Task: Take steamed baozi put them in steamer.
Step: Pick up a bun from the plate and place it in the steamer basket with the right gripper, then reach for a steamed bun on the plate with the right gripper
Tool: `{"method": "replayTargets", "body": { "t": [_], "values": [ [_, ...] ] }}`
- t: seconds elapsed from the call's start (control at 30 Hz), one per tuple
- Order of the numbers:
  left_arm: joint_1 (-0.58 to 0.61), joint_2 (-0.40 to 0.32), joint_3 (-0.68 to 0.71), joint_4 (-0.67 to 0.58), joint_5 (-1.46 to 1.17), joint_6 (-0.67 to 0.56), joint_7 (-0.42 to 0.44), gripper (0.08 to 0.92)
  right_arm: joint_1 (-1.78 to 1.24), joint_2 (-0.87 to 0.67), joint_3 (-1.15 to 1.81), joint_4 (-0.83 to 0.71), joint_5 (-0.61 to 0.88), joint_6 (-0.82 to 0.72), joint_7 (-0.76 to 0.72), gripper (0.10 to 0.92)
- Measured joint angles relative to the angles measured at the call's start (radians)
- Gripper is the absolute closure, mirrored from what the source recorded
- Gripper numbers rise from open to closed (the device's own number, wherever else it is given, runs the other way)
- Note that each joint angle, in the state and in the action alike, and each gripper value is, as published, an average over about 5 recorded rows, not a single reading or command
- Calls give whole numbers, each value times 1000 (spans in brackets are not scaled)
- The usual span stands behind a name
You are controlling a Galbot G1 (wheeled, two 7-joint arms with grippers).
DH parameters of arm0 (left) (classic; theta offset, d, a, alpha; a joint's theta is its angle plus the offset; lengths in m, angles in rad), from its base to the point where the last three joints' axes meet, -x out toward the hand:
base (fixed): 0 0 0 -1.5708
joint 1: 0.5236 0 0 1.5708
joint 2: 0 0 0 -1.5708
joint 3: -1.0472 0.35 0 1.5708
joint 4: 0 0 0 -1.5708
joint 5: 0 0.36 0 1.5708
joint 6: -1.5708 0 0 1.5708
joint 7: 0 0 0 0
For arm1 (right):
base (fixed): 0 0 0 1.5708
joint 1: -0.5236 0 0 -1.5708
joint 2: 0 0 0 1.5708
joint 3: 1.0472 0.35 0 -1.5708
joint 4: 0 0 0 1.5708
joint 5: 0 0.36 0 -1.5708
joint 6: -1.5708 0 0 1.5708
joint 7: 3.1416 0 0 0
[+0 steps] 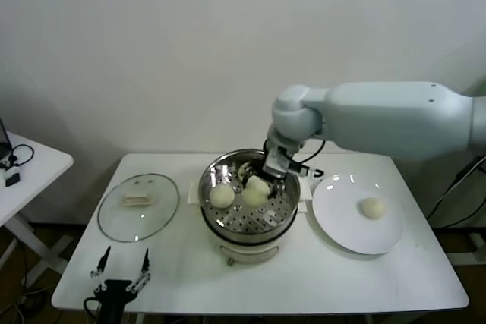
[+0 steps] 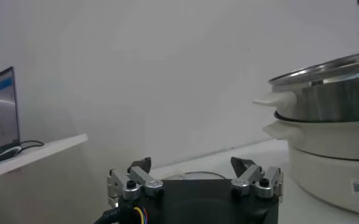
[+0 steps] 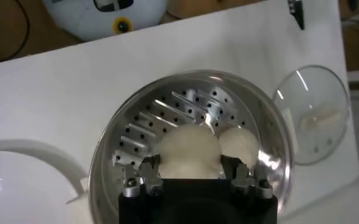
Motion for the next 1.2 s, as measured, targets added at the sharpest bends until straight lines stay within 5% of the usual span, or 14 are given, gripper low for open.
{"method": "replayTargets", "body": {
  "t": [0.57,0.8,1.2],
  "values": [
    [-7,0,2,3,1,1,-2,177,-103,124,-25,-96,-99,85,7,326],
    [-3,0,1,-1,0,0,-2,177,-120,135,-22,-117,-122,115,21,226],
    [6,0,0,-12,4,-2,-1,177,-11,56,-90,-111,-4,110,-23,203]
  ]
}}
